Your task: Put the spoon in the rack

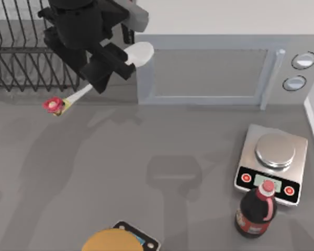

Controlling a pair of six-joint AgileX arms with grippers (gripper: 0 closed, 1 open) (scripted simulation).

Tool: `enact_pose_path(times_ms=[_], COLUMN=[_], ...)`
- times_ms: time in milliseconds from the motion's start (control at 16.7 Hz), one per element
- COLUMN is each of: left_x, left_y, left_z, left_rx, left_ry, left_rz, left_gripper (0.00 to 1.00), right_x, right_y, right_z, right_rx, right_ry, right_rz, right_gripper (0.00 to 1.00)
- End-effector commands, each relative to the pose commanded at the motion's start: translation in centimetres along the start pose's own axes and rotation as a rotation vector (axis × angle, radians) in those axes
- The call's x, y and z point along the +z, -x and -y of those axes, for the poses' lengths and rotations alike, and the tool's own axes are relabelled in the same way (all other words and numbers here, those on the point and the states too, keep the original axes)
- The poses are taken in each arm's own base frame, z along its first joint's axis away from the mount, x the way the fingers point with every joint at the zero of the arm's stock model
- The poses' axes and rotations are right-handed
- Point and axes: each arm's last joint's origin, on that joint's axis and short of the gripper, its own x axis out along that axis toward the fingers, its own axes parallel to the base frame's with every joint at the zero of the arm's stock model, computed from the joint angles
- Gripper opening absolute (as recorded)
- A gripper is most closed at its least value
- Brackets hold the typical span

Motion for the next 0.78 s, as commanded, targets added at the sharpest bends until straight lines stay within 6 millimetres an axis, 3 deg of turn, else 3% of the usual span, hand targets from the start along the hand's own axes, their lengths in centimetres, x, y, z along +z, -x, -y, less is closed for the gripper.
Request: enact_pose_path(times_ms=[360, 600, 780], left_x=[-1.0, -4.3, -8.3], left_y=[0.8, 3.5, 5.9], left_z=[-1.0, -3.5, -5.3], left_rx=[0.016, 0.077, 0.151], left_ry=[0.048, 0.187, 0.32], left_rz=[0.07, 0.301, 0.53], left_gripper=[0.0, 0.0, 0.0], right_x=[0.0, 0.0, 0.0], right_y=[0.0, 0.0, 0.0], right_z=[0.0, 0.0, 0.0], right_rx=[0.0, 0.0, 0.0], right_ry=[0.0, 0.0, 0.0], right_rz=[0.0, 0.0, 0.0], right_gripper=[1.0, 1.0, 1.0])
